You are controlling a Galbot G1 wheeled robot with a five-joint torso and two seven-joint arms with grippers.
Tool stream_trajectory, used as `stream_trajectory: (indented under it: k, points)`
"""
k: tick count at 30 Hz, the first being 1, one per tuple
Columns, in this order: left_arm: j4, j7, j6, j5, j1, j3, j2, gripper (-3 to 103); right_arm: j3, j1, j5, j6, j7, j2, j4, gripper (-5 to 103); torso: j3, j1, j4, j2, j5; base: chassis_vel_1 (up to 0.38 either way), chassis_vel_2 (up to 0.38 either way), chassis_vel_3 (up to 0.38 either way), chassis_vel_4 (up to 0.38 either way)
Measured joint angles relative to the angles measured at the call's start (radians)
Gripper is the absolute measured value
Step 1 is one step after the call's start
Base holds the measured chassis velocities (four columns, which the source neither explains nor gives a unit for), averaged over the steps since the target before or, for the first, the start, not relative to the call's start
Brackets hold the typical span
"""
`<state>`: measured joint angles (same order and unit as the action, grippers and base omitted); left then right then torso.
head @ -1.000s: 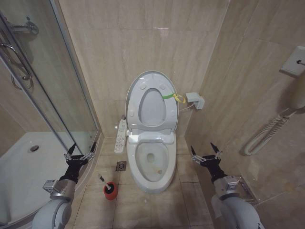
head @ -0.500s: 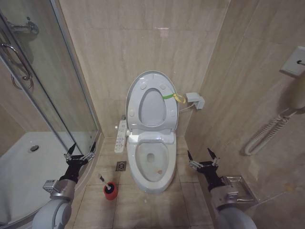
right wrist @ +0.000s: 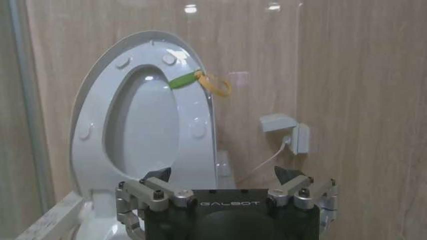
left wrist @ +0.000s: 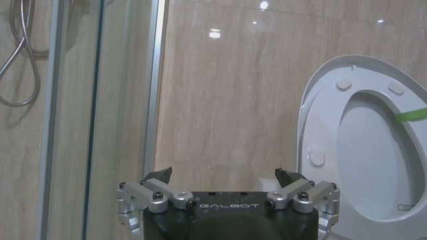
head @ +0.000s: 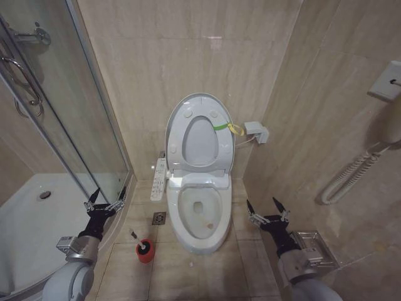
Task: Open the toilet lid, clean the toilet bowl with a toilet brush, close the toilet lid, and flush.
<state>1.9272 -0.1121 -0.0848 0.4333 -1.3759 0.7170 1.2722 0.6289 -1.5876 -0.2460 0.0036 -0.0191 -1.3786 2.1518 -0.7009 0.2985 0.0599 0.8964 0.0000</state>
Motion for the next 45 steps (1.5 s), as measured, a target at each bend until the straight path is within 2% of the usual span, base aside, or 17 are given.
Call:
stream_trajectory:
  k: [6,15,26,45]
  points:
    - [0.0,0.0,0.0,0.0,0.0,0.0,0.0,100,-0.016,0.007,0.023,0.004,0.017,-0.023,0.008,100,0.0,0.0,-0.0001,0.0,0.0,0.0,0.0,0.0,0.0]
    - [0.0,0.0,0.0,0.0,0.0,0.0,0.0,100,-0.005,-0.013,0.024,0.024,-0.001,-0.035,0.028,100,0.0,0.0,-0.0001,0.0,0.0,0.0,0.0,0.0,0.0]
    - [0.0,0.0,0.0,0.0,0.0,0.0,0.0,100,-0.034,-0.002,0.04,0.034,0.062,-0.06,0.046,100,0.0,0.0,-0.0001,0.0,0.0,0.0,0.0,0.0,0.0]
    - [0.0,0.0,0.0,0.0,0.0,0.0,0.0,100,-0.07,-0.051,0.095,0.052,0.071,-0.076,0.065,100,0.0,0.0,-0.0001,0.0,0.0001,0.0,0.0,0.0,0.0]
